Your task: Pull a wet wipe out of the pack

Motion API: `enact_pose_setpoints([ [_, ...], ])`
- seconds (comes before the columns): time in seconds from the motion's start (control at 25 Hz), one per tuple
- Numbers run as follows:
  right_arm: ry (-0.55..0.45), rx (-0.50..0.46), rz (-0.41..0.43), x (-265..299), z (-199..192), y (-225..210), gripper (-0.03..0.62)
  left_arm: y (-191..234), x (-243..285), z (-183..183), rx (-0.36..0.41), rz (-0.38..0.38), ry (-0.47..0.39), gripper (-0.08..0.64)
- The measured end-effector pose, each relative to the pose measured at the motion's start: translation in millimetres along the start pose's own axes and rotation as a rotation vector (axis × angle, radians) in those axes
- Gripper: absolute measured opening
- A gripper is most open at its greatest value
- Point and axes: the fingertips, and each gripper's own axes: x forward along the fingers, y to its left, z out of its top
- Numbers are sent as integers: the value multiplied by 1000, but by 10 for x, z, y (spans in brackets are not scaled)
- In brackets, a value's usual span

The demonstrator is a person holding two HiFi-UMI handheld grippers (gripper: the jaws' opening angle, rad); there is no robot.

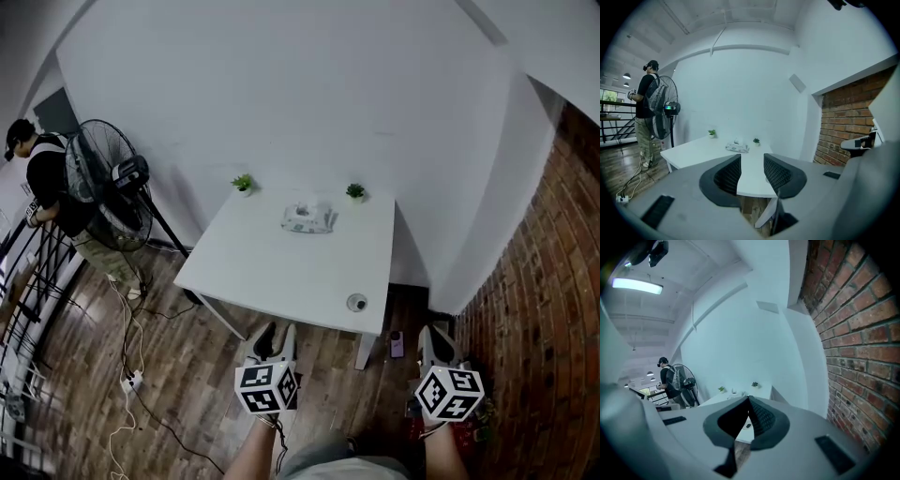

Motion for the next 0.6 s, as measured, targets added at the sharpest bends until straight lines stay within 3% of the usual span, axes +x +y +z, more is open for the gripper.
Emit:
enact_pose_setpoints([
  [0.32, 48, 3, 5, 475, -96, -61, 2, 51, 536, -15, -12, -6, 19, 144],
  [0.6, 28, -19, -9, 1212, 200, -205, 2, 73, 1423, 260, -11, -46, -5, 144],
])
